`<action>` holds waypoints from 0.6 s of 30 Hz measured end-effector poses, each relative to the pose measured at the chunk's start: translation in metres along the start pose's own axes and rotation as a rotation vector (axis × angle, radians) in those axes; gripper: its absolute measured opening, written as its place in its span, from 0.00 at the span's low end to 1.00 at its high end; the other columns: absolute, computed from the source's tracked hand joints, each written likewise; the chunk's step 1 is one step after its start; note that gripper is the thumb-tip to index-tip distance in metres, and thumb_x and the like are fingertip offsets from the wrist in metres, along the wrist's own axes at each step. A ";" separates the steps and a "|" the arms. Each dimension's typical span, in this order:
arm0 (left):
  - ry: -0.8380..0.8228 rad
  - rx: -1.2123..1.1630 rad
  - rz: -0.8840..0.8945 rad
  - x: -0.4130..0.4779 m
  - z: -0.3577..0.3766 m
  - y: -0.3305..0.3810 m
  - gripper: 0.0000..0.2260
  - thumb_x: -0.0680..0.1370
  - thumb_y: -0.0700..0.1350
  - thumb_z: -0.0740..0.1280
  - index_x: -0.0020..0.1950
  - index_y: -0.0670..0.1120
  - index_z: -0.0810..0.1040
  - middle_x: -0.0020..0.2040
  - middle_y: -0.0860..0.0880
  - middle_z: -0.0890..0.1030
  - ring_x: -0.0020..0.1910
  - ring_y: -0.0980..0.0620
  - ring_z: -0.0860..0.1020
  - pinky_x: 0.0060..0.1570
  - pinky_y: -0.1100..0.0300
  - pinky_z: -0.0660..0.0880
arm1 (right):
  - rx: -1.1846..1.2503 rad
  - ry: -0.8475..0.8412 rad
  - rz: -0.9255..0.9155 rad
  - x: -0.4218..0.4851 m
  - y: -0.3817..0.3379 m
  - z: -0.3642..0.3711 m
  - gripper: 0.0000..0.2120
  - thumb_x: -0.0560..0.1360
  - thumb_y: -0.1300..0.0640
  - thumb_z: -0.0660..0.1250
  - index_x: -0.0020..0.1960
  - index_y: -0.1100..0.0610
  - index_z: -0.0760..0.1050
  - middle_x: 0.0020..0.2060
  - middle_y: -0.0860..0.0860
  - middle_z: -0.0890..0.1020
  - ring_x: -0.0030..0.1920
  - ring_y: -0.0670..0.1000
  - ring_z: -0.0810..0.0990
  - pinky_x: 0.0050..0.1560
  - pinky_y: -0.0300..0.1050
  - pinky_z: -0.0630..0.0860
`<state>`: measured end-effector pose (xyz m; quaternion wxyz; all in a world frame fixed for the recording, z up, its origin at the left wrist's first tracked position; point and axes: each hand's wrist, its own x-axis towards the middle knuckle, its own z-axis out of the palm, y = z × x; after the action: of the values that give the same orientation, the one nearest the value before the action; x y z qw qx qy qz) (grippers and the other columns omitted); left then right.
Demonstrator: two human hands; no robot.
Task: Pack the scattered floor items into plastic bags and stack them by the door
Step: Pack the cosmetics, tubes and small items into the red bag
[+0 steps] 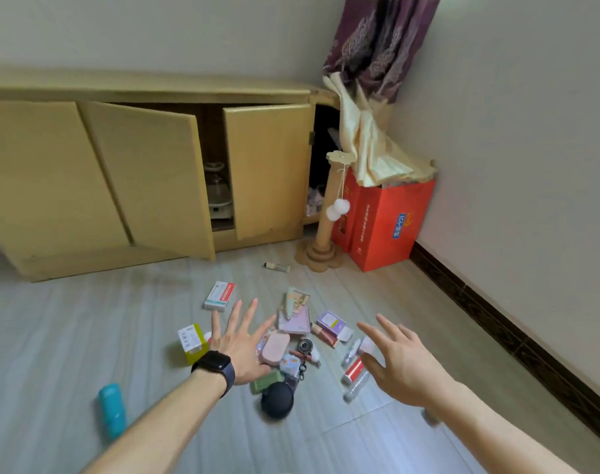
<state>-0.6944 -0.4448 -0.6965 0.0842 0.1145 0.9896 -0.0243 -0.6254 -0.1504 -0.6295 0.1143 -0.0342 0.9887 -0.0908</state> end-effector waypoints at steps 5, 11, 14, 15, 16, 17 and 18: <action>-0.134 0.052 0.006 0.036 0.059 0.016 0.48 0.67 0.70 0.65 0.78 0.63 0.41 0.78 0.49 0.31 0.76 0.38 0.31 0.67 0.31 0.35 | 0.092 -0.211 0.248 0.059 0.039 0.067 0.29 0.81 0.39 0.52 0.78 0.53 0.55 0.73 0.56 0.69 0.70 0.58 0.69 0.68 0.48 0.64; -0.341 0.136 0.118 0.081 0.159 0.034 0.49 0.63 0.69 0.69 0.78 0.59 0.51 0.80 0.48 0.43 0.77 0.37 0.37 0.67 0.29 0.39 | 0.329 -0.413 0.554 0.116 0.084 0.174 0.38 0.77 0.32 0.50 0.77 0.57 0.57 0.72 0.59 0.70 0.71 0.60 0.69 0.68 0.51 0.67; -0.393 0.127 0.146 0.103 0.205 0.039 0.46 0.64 0.70 0.69 0.77 0.58 0.54 0.78 0.46 0.53 0.75 0.39 0.53 0.69 0.38 0.56 | 0.482 -0.333 0.674 0.156 0.093 0.213 0.44 0.73 0.25 0.50 0.75 0.57 0.60 0.69 0.61 0.71 0.68 0.62 0.71 0.63 0.53 0.68; -0.380 0.112 0.146 0.110 0.217 0.039 0.45 0.64 0.71 0.68 0.76 0.59 0.55 0.76 0.46 0.55 0.72 0.39 0.58 0.68 0.43 0.61 | 0.528 -0.280 0.731 0.170 0.094 0.223 0.46 0.71 0.23 0.51 0.74 0.57 0.60 0.68 0.62 0.70 0.68 0.63 0.71 0.63 0.54 0.68; -0.363 0.099 0.147 0.116 0.227 0.038 0.45 0.63 0.73 0.66 0.76 0.61 0.55 0.76 0.46 0.55 0.70 0.40 0.61 0.66 0.45 0.64 | 0.564 -0.225 0.788 0.185 0.093 0.232 0.48 0.69 0.22 0.52 0.74 0.57 0.59 0.68 0.62 0.68 0.68 0.64 0.69 0.64 0.56 0.68; -0.351 0.084 0.151 0.120 0.235 0.036 0.45 0.63 0.75 0.64 0.76 0.63 0.54 0.76 0.46 0.54 0.70 0.40 0.62 0.66 0.46 0.64 | 0.583 -0.179 0.831 0.199 0.093 0.241 0.48 0.69 0.22 0.53 0.74 0.57 0.57 0.68 0.62 0.66 0.68 0.65 0.68 0.64 0.57 0.67; -0.349 0.069 0.158 0.123 0.241 0.034 0.45 0.62 0.76 0.62 0.76 0.64 0.54 0.77 0.45 0.52 0.71 0.40 0.61 0.67 0.46 0.64 | 0.576 -0.150 0.861 0.210 0.091 0.249 0.46 0.71 0.24 0.55 0.74 0.57 0.57 0.68 0.62 0.65 0.68 0.66 0.67 0.63 0.58 0.68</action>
<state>-0.7658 -0.4011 -0.9557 0.2521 0.1887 0.9465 -0.0712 -0.7762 -0.1228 -0.9313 0.2163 0.4016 0.8374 -0.3011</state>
